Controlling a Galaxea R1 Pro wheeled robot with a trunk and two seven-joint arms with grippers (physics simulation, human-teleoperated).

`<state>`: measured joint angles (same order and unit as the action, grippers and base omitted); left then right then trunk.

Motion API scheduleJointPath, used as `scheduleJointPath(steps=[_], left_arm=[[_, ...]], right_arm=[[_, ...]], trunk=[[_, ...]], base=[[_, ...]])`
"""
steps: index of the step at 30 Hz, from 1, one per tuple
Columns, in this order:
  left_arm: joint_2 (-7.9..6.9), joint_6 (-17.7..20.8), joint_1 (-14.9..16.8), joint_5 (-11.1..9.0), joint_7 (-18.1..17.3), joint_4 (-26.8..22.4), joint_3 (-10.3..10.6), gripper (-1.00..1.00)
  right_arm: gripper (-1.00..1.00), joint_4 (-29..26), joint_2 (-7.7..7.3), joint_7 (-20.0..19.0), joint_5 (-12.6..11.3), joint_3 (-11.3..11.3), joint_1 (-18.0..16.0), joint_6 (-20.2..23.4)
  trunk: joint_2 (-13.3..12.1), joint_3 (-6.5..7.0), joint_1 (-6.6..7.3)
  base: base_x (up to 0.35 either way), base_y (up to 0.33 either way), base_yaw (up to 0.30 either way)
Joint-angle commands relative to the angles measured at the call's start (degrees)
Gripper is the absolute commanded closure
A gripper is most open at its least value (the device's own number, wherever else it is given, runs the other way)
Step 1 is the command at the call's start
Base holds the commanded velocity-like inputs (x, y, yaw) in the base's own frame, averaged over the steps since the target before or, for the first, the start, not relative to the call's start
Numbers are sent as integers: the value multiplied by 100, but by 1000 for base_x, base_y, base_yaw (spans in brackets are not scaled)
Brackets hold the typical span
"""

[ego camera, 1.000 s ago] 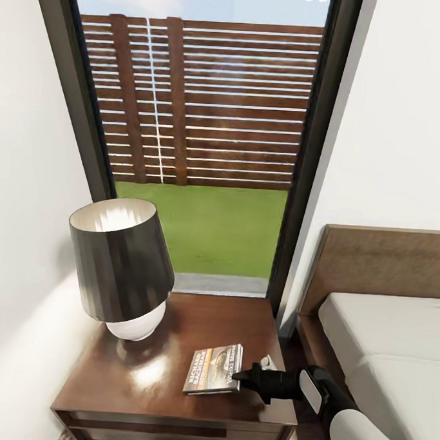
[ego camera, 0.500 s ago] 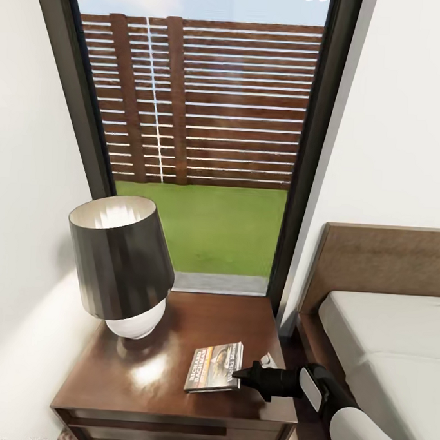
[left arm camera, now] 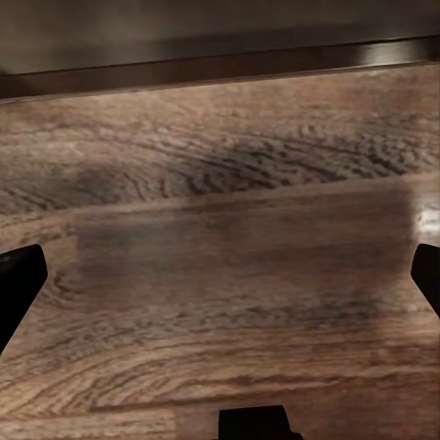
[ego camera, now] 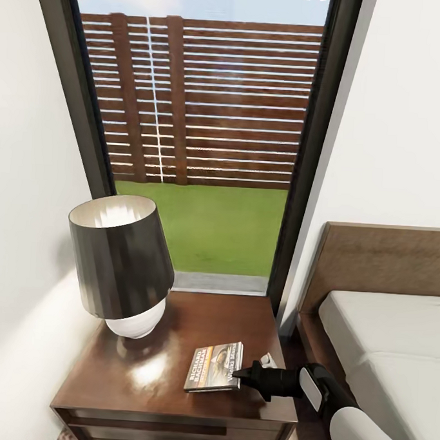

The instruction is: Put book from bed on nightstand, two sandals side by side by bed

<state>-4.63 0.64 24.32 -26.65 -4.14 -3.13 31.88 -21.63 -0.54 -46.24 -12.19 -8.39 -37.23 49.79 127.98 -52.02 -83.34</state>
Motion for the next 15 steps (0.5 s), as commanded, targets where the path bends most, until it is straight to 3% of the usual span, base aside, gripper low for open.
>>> scheduleJointPath(steps=[1,9,15], left_arm=[[-3,7,2,-60,-17,-3,46,-100],[-3,7,2,-60,-17,-3,46,-100],[-3,3,2,-60,-17,-3,46,-100]], right_arm=[[100,1,2,-21,19,-31,-5,22],[100,1,2,-18,16,-31,-41,22],[100,1,7,-17,15,-31,-84,22]], trunk=[[2,-5,1],[203,-95,-109],[203,-95,-109]], base=[[0,0,0],[0,0,0],[0,0,0]])
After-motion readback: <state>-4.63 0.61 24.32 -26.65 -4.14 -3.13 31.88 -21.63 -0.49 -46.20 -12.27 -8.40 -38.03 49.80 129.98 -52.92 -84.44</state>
